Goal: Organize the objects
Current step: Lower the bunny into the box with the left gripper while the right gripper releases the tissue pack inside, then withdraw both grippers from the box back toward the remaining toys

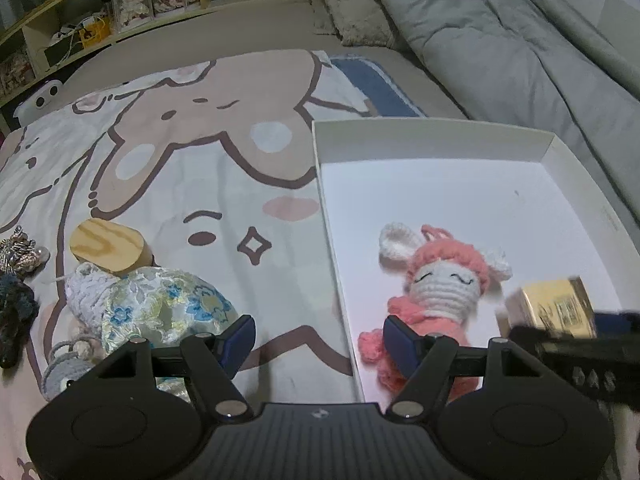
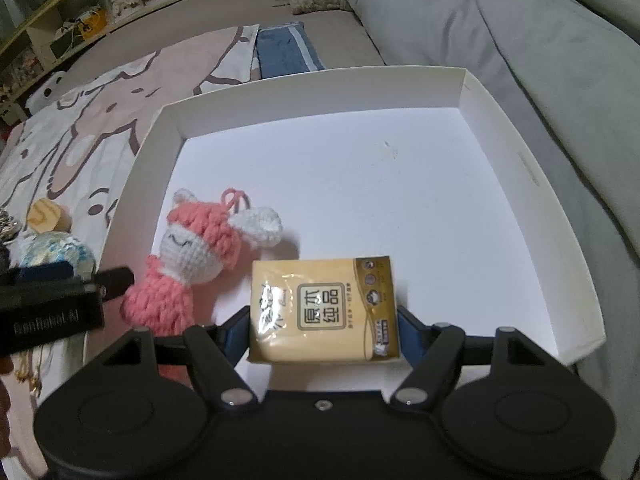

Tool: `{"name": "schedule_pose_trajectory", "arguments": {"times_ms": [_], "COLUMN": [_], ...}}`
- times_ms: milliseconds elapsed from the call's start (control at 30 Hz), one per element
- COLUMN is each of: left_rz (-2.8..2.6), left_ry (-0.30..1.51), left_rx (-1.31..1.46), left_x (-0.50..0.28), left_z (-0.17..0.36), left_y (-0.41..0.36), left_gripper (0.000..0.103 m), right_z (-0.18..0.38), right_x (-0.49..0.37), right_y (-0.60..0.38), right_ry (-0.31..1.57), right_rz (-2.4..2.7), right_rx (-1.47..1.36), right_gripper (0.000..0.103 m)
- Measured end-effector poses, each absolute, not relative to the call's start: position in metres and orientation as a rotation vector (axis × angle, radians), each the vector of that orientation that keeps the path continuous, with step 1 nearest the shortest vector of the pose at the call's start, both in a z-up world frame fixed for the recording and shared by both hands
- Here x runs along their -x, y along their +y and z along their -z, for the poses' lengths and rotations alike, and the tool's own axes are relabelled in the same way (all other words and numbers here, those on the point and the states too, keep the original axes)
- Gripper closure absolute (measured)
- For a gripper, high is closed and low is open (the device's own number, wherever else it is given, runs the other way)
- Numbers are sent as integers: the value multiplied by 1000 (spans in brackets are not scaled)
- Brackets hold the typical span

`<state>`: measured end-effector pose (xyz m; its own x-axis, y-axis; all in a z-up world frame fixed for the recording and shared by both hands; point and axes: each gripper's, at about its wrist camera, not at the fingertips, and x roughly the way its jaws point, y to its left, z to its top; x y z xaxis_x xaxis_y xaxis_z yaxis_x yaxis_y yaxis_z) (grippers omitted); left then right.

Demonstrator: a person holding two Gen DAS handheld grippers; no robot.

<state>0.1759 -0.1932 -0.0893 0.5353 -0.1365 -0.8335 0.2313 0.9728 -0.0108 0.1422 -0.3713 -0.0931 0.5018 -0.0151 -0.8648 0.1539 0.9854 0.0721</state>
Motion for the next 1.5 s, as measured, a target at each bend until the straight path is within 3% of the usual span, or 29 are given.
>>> {"name": "schedule_pose_trajectory", "arguments": {"times_ms": [333, 633, 700, 767, 967, 1133, 1267, 1500], "left_rz": [240, 260, 267, 274, 290, 286, 283, 264], "left_ry": [1008, 974, 975, 978, 978, 970, 960, 937], "left_rx": [-95, -74, -75, -81, -93, -109, -107, -111], "left_x": [-164, -157, -155, -151, -141, -134, -128, -118], "left_z": [96, 71, 65, 61, 53, 47, 40, 26], "left_y": [-182, -175, -176, -178, -181, -181, -178, -170], "left_gripper": [32, 32, 31, 30, 24, 10, 5, 0], "right_z": [99, 84, 78, 72, 61, 52, 43, 20], "right_x": [-155, -131, -127, -124, -113, -101, -91, -70], "right_y": [-352, -365, -369, -372, -379, -382, -383, -380], "right_ry": [1064, 1076, 1066, 1052, 1045, 1026, 1007, 945], "right_rz": [-14, 62, 74, 83, 99, 103, 102, 98], "right_rx": [-123, -138, -152, -149, -138, -137, -130, -111], "right_gripper": [29, 29, 18, 16, 16, 16, 15, 7]}}
